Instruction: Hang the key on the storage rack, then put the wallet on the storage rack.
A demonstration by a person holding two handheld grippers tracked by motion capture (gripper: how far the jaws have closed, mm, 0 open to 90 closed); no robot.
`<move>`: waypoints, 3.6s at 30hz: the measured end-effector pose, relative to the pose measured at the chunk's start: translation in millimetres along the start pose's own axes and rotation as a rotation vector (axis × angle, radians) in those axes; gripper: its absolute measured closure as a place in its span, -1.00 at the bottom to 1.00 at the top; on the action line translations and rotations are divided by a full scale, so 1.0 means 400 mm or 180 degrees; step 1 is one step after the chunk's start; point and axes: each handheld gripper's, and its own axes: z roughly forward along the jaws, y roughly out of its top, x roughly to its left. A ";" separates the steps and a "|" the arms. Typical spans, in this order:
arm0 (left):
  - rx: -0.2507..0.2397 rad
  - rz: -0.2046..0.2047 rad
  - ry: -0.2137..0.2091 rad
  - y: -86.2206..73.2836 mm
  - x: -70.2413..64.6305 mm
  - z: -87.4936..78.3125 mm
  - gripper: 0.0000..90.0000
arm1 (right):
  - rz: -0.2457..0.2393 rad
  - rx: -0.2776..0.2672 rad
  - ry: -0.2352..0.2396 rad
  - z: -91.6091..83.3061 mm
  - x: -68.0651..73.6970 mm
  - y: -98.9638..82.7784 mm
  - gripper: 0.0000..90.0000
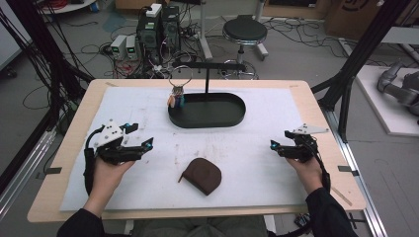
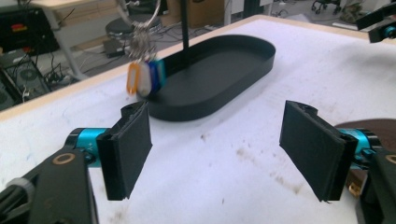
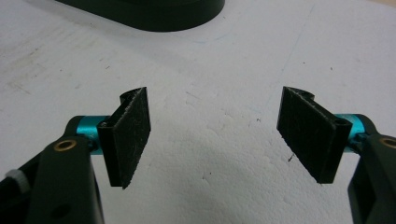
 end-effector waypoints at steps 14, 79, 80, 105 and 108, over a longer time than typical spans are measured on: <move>0.0035 -0.0054 0.0045 -0.026 -0.001 0.010 -0.46 | 0.0022 0.0002 -0.0001 -0.008 0.001 -0.002 -0.41; 0.0889 -0.0265 -0.1297 -0.053 -0.175 0.173 0.17 | -0.0073 -0.0036 0.0055 -0.011 0.017 0.002 -0.41; 0.0902 -0.0268 -0.1300 -0.053 -0.176 0.176 0.17 | -0.0076 -0.0035 0.0052 -0.011 0.017 0.002 -0.40; 0.1020 -0.0707 -0.1519 -0.078 -0.176 0.195 0.71 | -0.0100 -0.0029 0.0067 -0.008 0.020 0.003 -0.40; 0.0964 -0.0733 -0.1537 -0.083 -0.172 0.192 0.78 | -0.0090 -0.0039 0.0068 -0.009 0.021 0.003 -0.40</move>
